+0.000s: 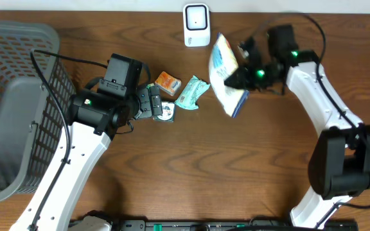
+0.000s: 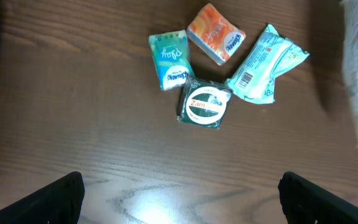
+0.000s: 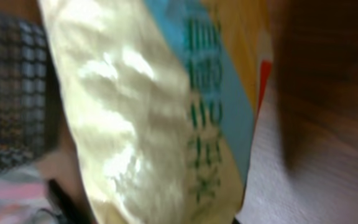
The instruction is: Scan the item barcode
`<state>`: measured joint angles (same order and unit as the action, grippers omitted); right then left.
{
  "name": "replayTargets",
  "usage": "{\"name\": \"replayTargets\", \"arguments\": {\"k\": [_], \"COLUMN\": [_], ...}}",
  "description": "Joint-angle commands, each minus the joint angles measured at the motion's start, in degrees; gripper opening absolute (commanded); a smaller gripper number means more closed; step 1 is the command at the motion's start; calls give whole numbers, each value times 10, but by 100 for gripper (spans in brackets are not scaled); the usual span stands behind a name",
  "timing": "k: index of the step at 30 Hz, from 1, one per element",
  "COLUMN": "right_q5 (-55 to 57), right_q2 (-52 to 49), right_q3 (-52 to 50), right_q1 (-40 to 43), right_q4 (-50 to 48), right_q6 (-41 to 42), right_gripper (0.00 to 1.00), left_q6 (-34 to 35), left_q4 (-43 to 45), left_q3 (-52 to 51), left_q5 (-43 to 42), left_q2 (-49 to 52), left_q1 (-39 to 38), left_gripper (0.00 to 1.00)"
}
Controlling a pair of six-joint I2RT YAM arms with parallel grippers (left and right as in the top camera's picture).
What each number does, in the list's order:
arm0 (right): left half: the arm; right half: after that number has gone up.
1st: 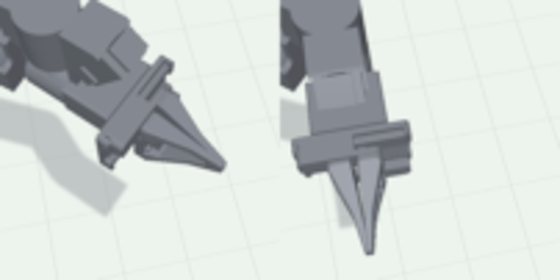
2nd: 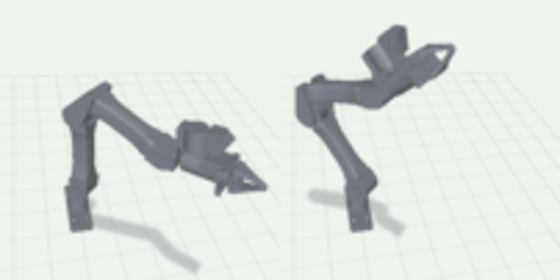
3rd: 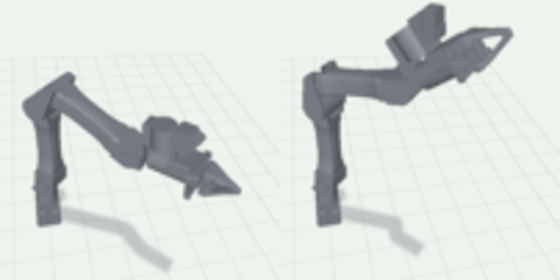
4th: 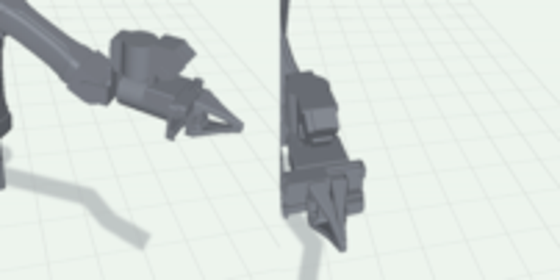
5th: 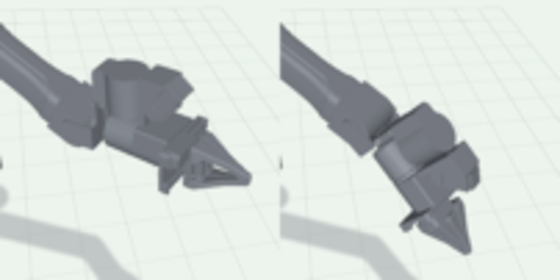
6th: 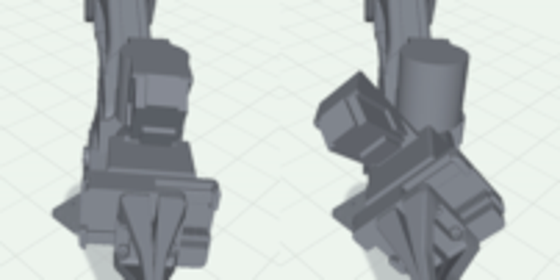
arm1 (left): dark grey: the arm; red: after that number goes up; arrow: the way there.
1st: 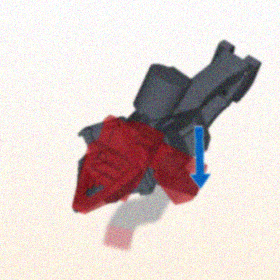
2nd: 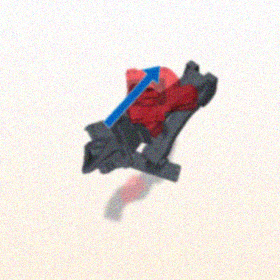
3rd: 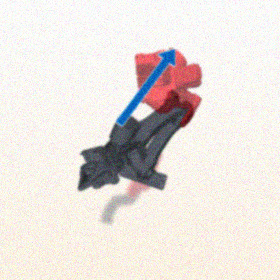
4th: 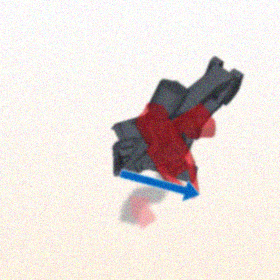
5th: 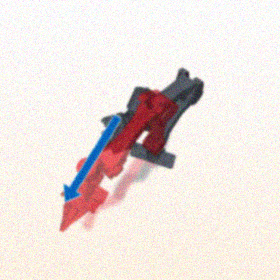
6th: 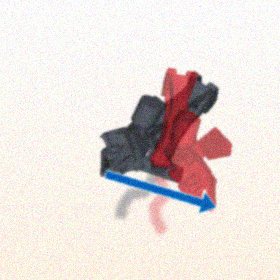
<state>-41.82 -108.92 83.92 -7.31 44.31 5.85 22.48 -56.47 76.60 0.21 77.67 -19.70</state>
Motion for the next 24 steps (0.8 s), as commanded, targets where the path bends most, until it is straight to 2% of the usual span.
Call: {"name": "replayTargets", "arguments": {"k": [1,4,6,10,13,17,22,24], "right_q5": [-157,-138,-90,-61,-56,4,45,71], "right_q2": [-22,-34,-35,-25,-12,7,23,20], "right_q3": [-86,-136,-146,-123,-86,-23,-1,-2], "right_q1": [48,93,123,176,200,203,168,149], "right_q4": [-51,-95,-92,-47,-3,71,93,83], "right_q6": [-5,15,33,37,29,10,-26,-28], "right_gripper": [1,1,10,36,46,51,78,85], "left_q6": [-3,-3,-3,-3,-3,-3,-3,-3], "left_q4": [-1,-1,-1,-1,-1,-1,-1,-1], "left_q3": [9,9,9,9,9,9,9,9], "left_q5": [7,7,7,7,7,7,7,7], "left_q2": [-2,-2,-2,-2,-2,-2,-2,-2], "left_q1": [1,1,1,1,1,1,1,1], "left_gripper": [98,98,98,98,98,98,98,98]}}
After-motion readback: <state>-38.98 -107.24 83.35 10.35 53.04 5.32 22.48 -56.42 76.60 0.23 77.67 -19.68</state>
